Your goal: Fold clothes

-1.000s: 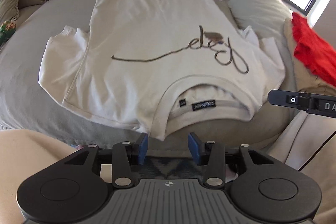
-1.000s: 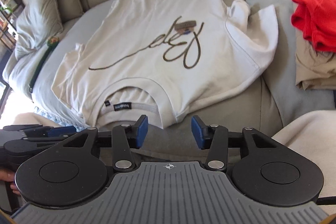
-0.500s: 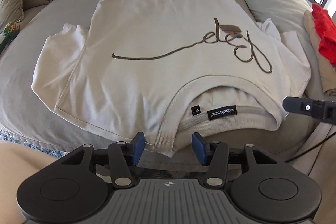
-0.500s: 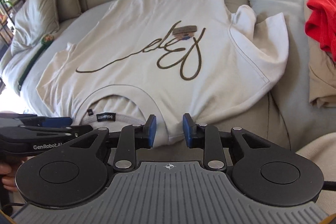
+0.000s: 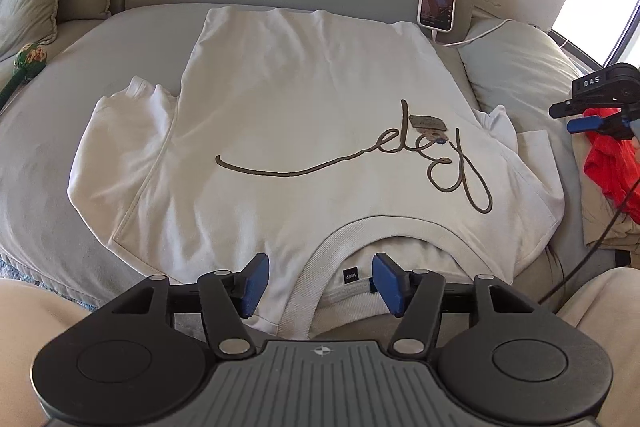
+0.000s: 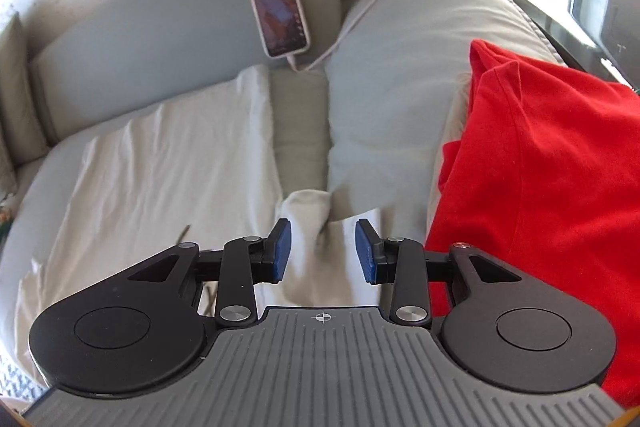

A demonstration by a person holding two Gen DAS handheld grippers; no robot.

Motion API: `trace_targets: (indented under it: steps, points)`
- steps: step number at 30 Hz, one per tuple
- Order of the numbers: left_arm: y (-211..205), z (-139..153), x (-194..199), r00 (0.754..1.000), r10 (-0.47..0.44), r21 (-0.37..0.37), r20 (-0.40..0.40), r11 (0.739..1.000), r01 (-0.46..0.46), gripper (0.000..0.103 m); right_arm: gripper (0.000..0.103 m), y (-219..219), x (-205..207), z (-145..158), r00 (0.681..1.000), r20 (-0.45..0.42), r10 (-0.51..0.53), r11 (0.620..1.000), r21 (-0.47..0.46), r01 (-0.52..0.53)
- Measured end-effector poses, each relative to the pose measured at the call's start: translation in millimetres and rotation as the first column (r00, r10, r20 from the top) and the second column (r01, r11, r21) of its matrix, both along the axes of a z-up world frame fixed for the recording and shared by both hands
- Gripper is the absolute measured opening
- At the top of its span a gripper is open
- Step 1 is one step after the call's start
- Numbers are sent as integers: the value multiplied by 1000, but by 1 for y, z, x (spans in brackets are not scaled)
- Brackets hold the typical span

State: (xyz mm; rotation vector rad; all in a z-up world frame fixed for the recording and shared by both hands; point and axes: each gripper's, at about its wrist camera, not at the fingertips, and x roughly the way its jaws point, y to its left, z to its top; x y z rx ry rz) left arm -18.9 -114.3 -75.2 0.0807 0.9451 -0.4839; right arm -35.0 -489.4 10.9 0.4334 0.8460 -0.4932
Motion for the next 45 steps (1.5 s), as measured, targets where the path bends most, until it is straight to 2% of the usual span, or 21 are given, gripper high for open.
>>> trace_targets:
  steps: [2,5,9,11,12,13,16,20,22,25,28,30,32,35,37,39,42,43,45]
  points:
    - [-2,-2,2,1000,5,6,-2,1000,-5,57,37,-10,18,-14,996,-84,-9,1000,-1,9]
    - [-4,-6,5,1000,-1,-7,-18,1000,1,58,36,-15,32,-34,986,-165,-20,999,-39,14]
    - [-7,-11,5,999,-11,-9,-31,1000,11,58,36,-12,47,-56,972,-234,18,993,-113,-45]
    - [-7,-13,5,999,-13,-13,-36,1000,12,58,30,-9,50,-63,969,-244,45,985,-153,-84]
    - [-6,-14,5,999,-13,-14,-36,1000,12,58,23,-8,50,-65,967,-249,58,980,-168,-102]
    - [-6,-14,4,999,-13,-16,-36,1000,12,58,2,-7,49,-65,967,-249,56,977,-186,-104]
    - [-3,-15,4,999,-1,-22,-34,1000,0,58,1,-2,34,-49,984,-175,22,970,-235,-63]
    - [-2,-16,4,999,5,-35,-46,999,-7,58,1,16,-5,-17,995,-56,-80,898,-438,48]
    - [-4,-16,2,999,-5,-33,-49,999,3,58,1,16,-17,-15,993,-42,-113,890,-449,82]
    - [-3,-14,-4,999,-20,-39,-46,999,18,58,1,14,-20,-23,990,-82,-111,895,-441,63]
    - [6,-12,-7,999,5,-41,-42,999,-7,59,2,19,-25,-15,991,-51,-125,899,-427,92]
    - [13,-10,-7,999,22,-47,-40,999,-24,60,14,24,-30,-10,992,-49,-114,915,-394,85]
    - [20,-7,-7,999,40,-55,-37,998,-42,60,52,33,-36,-3,996,-30,-85,937,-342,69]
    - [42,-1,0,994,108,-87,-12,990,-109,61,68,52,-54,13,996,44,-84,952,-292,93]
    - [65,3,10,982,190,-122,-13,974,-190,61,69,69,-70,21,993,114,-35,975,-216,59]
    - [93,5,24,959,281,-166,-28,945,-281,60,69,89,-83,24,983,182,25,992,-126,-2]
    - [135,6,47,911,408,-224,-57,884,-410,60,82,121,-93,18,962,247,112,993,14,-119]
    - [147,6,56,891,448,-239,-70,860,-451,60,82,131,-94,13,960,248,132,987,51,-149]
    - [172,-3,70,839,517,-283,-169,790,-543,56,82,152,-90,1,955,238,179,972,109,-209]
